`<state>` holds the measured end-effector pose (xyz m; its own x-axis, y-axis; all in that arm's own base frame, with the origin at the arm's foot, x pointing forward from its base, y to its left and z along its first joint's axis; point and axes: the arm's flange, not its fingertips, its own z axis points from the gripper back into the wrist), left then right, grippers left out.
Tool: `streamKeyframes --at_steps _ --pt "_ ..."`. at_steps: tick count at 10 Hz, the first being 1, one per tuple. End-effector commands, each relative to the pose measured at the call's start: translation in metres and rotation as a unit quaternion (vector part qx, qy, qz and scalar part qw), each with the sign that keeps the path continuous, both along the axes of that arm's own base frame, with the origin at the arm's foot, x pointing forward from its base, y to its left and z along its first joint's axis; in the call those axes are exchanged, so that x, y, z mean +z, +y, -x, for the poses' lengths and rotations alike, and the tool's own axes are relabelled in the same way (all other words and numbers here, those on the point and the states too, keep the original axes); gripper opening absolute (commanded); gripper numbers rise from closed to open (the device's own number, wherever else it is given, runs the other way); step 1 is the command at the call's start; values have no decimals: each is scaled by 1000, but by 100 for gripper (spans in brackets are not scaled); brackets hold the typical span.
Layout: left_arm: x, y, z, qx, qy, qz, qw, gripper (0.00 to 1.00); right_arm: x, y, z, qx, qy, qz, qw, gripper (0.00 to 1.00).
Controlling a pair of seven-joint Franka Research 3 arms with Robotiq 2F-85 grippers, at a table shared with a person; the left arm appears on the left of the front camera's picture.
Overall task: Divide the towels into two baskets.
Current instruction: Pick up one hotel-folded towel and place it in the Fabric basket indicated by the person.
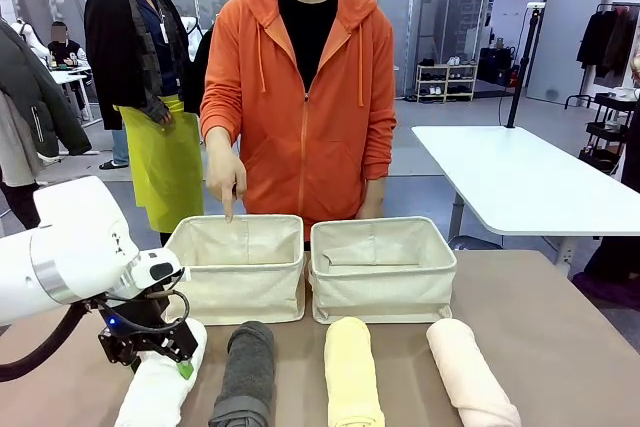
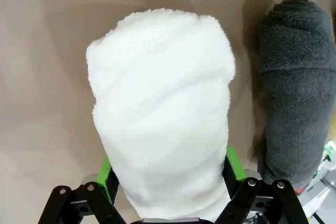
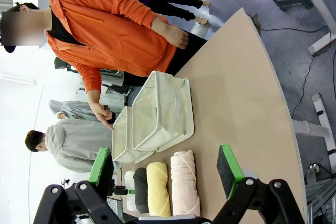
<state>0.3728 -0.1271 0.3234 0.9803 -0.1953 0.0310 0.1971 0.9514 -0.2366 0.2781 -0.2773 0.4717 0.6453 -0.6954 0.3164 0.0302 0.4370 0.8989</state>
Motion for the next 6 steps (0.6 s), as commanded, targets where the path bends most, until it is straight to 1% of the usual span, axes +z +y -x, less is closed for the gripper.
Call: streamKeyframes --at_steps 1,2,3,4,6 --pt "-27 24 80 2 9 5 1000 74 2 0 2 -2 -8 -3 1000 100" --pt "-25 22 80 -8 2 7 1000 64 2 0 2 -2 -8 -3 1000 100" --pt "-26 22 82 -3 4 17 1000 55 2 0 2 -2 -8 -3 1000 100" --pt "-25 23 83 -7 3 11 1000 44 2 0 2 -2 -8 -3 1000 100" --pt "-17 24 83 4 -14 24 1000 25 2 0 2 -2 -8 -3 1000 100"
